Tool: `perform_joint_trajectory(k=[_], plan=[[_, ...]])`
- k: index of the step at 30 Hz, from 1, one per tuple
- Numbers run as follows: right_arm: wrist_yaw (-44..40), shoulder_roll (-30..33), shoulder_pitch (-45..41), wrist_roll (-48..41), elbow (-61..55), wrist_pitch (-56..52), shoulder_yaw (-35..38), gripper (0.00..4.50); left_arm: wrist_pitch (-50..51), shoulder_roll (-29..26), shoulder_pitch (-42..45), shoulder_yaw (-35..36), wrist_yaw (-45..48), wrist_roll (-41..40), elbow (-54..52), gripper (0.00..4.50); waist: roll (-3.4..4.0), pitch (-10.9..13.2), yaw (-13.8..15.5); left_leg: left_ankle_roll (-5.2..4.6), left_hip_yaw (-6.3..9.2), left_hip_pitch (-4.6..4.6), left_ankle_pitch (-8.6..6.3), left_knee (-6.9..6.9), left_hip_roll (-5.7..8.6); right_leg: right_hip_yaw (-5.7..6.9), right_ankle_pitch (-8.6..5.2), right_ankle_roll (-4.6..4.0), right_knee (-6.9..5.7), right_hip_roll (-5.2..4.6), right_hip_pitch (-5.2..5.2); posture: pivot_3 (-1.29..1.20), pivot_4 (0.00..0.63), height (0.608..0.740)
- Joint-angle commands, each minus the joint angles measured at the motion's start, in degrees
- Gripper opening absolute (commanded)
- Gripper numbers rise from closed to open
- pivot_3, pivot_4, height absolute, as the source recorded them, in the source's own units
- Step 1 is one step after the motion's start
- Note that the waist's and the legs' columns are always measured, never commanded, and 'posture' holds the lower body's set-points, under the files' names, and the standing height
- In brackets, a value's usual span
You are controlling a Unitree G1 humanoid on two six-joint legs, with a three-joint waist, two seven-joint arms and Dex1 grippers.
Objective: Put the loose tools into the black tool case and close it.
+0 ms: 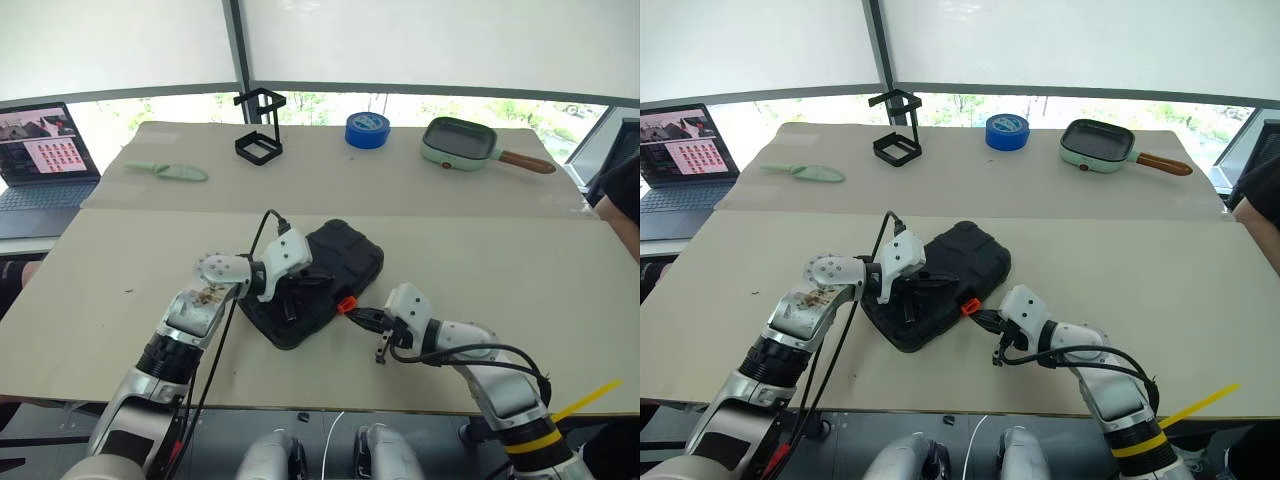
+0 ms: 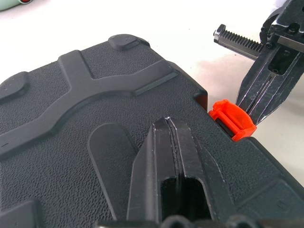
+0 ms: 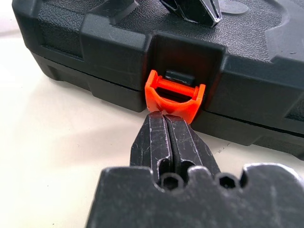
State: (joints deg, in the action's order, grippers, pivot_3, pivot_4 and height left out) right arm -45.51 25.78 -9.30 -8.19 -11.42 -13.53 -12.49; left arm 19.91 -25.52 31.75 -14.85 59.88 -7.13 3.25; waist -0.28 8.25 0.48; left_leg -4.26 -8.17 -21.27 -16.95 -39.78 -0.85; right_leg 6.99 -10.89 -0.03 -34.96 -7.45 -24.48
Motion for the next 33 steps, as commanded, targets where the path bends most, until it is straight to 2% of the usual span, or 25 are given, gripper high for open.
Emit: perform_joint_trajectory(k=[1, 10, 16, 20, 21, 22, 23, 24, 26, 29, 32, 33], plan=[[0.08, -1.33, -4.72, -3.45, -5.64, -0.01, 2.15, 0.00, 3.70, -0.08, -3.95, -5.23, 1.50, 1.69, 4.22, 0.01, -0.01, 0.00, -0.07, 0.00, 0.00, 0.00, 0.00, 0.00, 0.00, 0.00, 0.00, 0.00, 0.00, 0.00, -0.01, 0.00, 0.150, 0.740], [-1.29, -1.73, -7.71, -4.64, -5.58, -3.61, 1.56, 0.00, 3.36, 0.22, -4.14, -4.43, 0.81, 1.46, 5.03, 0.01, -0.02, 0.02, -0.58, 0.02, 0.01, 0.01, 0.01, 0.04, -0.05, 0.00, 0.00, 0.00, -0.01, 0.01, -0.04, 0.00, 0.150, 0.740], [-1.96, -0.14, -8.73, -7.99, -7.67, -7.49, 4.24, 0.00, 2.14, 0.35, -5.12, -3.25, 0.20, 1.02, 4.99, 0.01, 0.04, -0.02, -0.16, 0.04, 0.02, 0.02, 0.01, 0.05, -0.05, 0.02, 0.00, 0.00, 0.01, -0.01, -0.03, 0.00, 0.150, 0.740], [-4.63, 4.25, -4.79, -10.53, -10.83, -8.69, 6.74, 0.00, -3.16, 1.52, -6.66, 4.90, 0.13, -5.89, 2.63, 0.01, 0.05, -0.05, 0.22, 0.00, 0.13, 0.03, -0.19, 0.14, -0.04, 0.07, -0.11, -0.07, 0.22, -0.01, -0.10, 0.00, 0.150, 0.740], [-5.01, 5.27, -3.70, -12.00, -11.67, -9.39, 8.23, 0.00, -5.31, 1.33, -7.16, 7.45, 1.03, -8.12, 1.62, 0.52, 0.05, -0.04, 0.22, 0.03, 0.12, -0.04, -0.24, 0.13, -0.04, 0.06, -0.10, -0.10, 0.21, -0.02, -0.01, 0.00, 0.150, 0.740], [-5.47, 6.38, -2.69, -13.30, -12.36, -9.88, 9.66, 0.00, -6.98, 0.61, -7.74, 9.67, 2.22, -10.01, 0.54, 0.65, 0.02, -0.02, 0.10, 0.13, 0.12, -0.18, -0.19, 0.13, -0.04, 0.08, -0.11, -0.11, 0.21, -0.04, -0.10, 0.00, 0.150, 0.740], [-6.08, 7.74, -1.54, -13.58, -12.73, -9.07, 10.89, 0.60, -7.74, -0.49, -8.56, 11.60, 3.42, -11.81, -0.56, 1.13, 0.00, 0.01, -0.01, 0.26, 0.10, -0.33, -0.02, 0.09, -0.04, 0.07, 0.02, -0.33, 0.19, -0.02, -0.26, 0.00, 0.150, 0.740], [-7.04, 9.36, -0.33, -13.81, -12.89, -8.48, 11.99, 0.76, -8.03, -1.64, -9.23, 13.56, 4.02, -13.23, -1.15, 1.40, -0.01, 0.03, -0.18, 0.10, 0.08, -0.50, 0.07, 0.05, -0.04, 0.07, 0.11, -0.47, 0.14, -0.01, -0.42, 0.00, 0.150, 0.740], [-9.30, 13.11, 3.18, -12.67, -11.49, -4.39, 15.48, 1.47, -8.27, -5.32, -11.26, 18.66, 4.18, -15.52, -1.91, 2.15, -0.06, 0.09, -0.25, 0.11, 0.05, -0.85, 0.13, 0.04, -0.05, 0.11, 0.13, -0.50, 0.10, 0.04, -0.73, 0.00, 0.150, 0.740], [-11.41, 14.36, 6.16, -12.56, -5.38, 7.81, 23.00, 2.51, -11.00, -13.13, -17.05, 23.24, 1.39, -10.75, -0.08, 3.30, -0.06, 0.34, -0.50, 0.16, 0.06, -0.83, 0.14, 0.08, -0.07, 0.19, -0.10, -0.29, 0.11, 0.13, -0.73, 0.00, 0.150, 0.740], [-14.06, 17.14, 8.61, -11.04, -0.12, 13.09, 25.42, 3.53, -21.24, -17.72, -22.38, 25.56, 1.87, -6.87, 2.35, 4.40, -0.01, 0.49, -0.13, 0.08, -0.01, -0.79, 0.06, 0.06, -0.03, 0.19, -0.31, 0.05, 0.09, 0.12, -0.67, 0.00, 0.150, 0.740], [-15.05, 17.88, 9.13, -10.53, 1.59, 15.27, 25.84, 3.90, -21.83, -18.62, -23.77, 27.07, 1.73, -7.39, 3.29, 4.50, 0.02, 0.50, 0.01, 0.08, -0.05, -0.75, 0.01, 0.07, -0.01, 0.17, -0.32, 0.06, 0.17, 0.06, -0.65, 0.00, 0.150, 0.740]])
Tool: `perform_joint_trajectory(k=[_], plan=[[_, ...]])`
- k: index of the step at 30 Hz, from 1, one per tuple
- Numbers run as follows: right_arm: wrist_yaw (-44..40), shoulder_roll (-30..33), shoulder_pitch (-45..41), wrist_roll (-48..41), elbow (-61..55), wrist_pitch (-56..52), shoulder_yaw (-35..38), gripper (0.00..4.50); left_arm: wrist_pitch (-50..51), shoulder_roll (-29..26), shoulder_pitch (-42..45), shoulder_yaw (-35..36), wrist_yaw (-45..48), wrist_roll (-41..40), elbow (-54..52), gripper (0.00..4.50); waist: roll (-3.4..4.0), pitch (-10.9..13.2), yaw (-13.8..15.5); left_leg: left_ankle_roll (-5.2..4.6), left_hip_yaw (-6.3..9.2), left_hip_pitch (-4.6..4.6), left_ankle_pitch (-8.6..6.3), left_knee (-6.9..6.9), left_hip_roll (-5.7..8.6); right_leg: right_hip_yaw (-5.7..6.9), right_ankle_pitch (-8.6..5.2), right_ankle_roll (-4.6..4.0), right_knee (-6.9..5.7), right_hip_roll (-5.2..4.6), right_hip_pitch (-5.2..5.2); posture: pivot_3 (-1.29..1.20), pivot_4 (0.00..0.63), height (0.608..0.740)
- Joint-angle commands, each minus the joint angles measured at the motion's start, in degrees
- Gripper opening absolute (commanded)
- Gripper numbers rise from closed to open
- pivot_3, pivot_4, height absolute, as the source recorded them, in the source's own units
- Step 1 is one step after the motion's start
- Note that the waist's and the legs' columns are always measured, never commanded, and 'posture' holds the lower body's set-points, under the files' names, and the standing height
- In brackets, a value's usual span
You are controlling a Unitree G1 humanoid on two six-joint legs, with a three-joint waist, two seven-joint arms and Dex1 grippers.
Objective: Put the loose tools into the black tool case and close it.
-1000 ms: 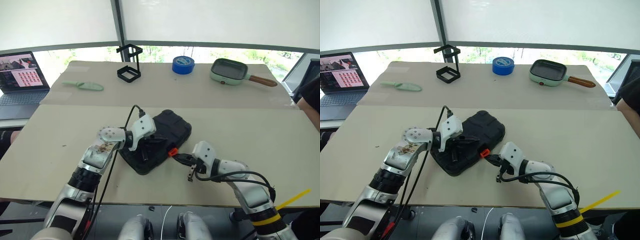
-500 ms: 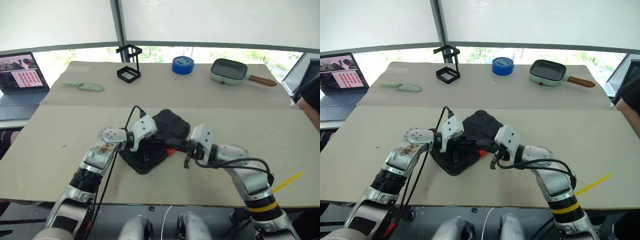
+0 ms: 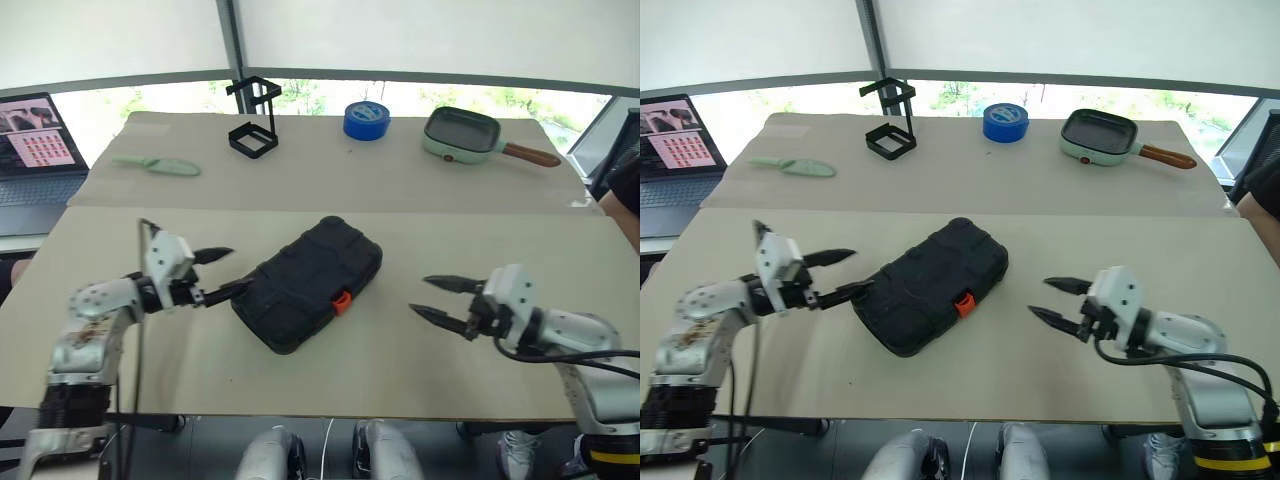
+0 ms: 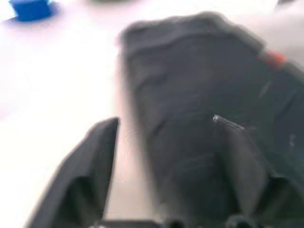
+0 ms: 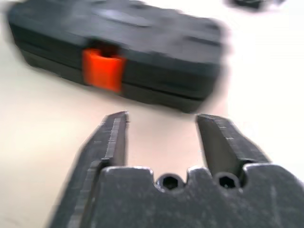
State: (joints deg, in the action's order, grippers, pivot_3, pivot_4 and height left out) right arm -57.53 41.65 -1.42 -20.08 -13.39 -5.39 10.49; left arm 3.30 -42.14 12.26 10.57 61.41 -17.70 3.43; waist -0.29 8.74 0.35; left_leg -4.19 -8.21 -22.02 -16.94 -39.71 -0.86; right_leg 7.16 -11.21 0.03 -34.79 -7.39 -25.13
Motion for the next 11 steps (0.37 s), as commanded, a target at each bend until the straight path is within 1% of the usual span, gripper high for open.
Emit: perform_joint_trajectory(k=[1, 2, 3, 4, 6, 8, 10, 11], plan=[[-4.27, 1.87, 0.99, 1.20, 6.38, 11.51, 3.69, 4.27, -6.61, -2.93, -6.21, 3.68, -0.29, 2.96, 4.47, 4.50, 0.08, 0.07, 0.30, 0.19, -0.02, 0.02, -0.19, -0.01, 0.03, -0.01, 0.00, 0.01, 0.01, -0.06, 0.03, 0.00, 0.150, 0.740], [-6.16, 2.02, 0.85, 0.93, 9.54, 15.15, 3.97, 4.45, -7.90, -3.97, -8.35, 5.86, -0.89, 2.97, 6.22, 4.50, 0.00, 0.14, 0.34, 0.21, -0.06, -0.01, -0.28, -0.02, 0.05, -0.02, 0.00, 0.03, 0.03, -0.10, -0.01, 0.00, 0.150, 0.740], [-7.67, 2.17, 0.65, 1.21, 12.91, 18.95, 4.01, 4.45, -8.66, -4.27, -10.03, 7.58, -2.23, 3.09, 7.01, 4.50, -0.14, 0.28, 0.33, 0.20, -0.06, -0.07, -0.28, -0.05, 0.05, -0.04, 0.01, 0.04, 0.04, -0.13, -0.06, 0.00, 0.150, 0.740], [-9.73, 2.82, 0.84, 0.34, 14.75, 18.97, 3.83, 4.45, -9.39, -4.39, -11.16, 8.68, -2.91, 2.96, 7.52, 4.50, -0.27, 0.37, 0.32, 0.20, -0.06, -0.07, -0.28, -0.06, 0.04, -0.05, 0.01, 0.05, 0.04, -0.12, -0.08, 0.00, 0.150, 0.740], [-10.01, 2.77, 0.13, -1.60, 16.63, 17.07, 4.20, 4.45, -10.42, -4.28, -12.12, 9.39, -3.91, 2.85, 8.22, 4.50, -0.51, 0.60, 0.51, 0.17, 0.01, -0.12, -0.23, -0.06, 0.03, -0.04, 0.02, 0.03, 0.04, -0.14, -0.08, 0.00, 0.150, 0.740], [-9.59, 2.20, -1.23, -1.92, 18.61, 17.87, 4.32, 4.45, -11.07, -3.91, -13.08, 9.89, -4.52, 2.61, 8.14, 4.50, -0.46, 0.64, 0.64, 0.29, 0.06, -0.19, -0.24, -0.10, 0.03, -0.03, 0.04, -0.02, 0.03, -0.21, -0.12, 0.00, 0.150, 0.740], [-10.35, 2.23, -1.69, -1.29, 20.73, 19.65, 3.89, 4.45, -10.47, -3.62, -14.09, 10.03, -4.62, 2.07, 7.22, 4.50, -0.43, 0.66, 0.59, 0.31, 0.03, -0.18, -0.25, -0.11, 0.03, -0.02, 0.25, -0.34, 0.02, -0.27, -0.11, 0.00, 0.150, 0.740], [-10.25, 1.93, -1.90, -1.01, 21.61, 20.18, 3.57, 4.45, -9.96, -3.83, -14.65, 9.92, -4.77, 2.22, 6.54, 4.50, -0.43, 0.66, 0.59, 0.33, 0.04, -0.17, -0.26, -0.10, 0.03, -0.01, 0.25, -0.35, 0.02, -0.28, -0.10, 0.00, 0.150, 0.740]])
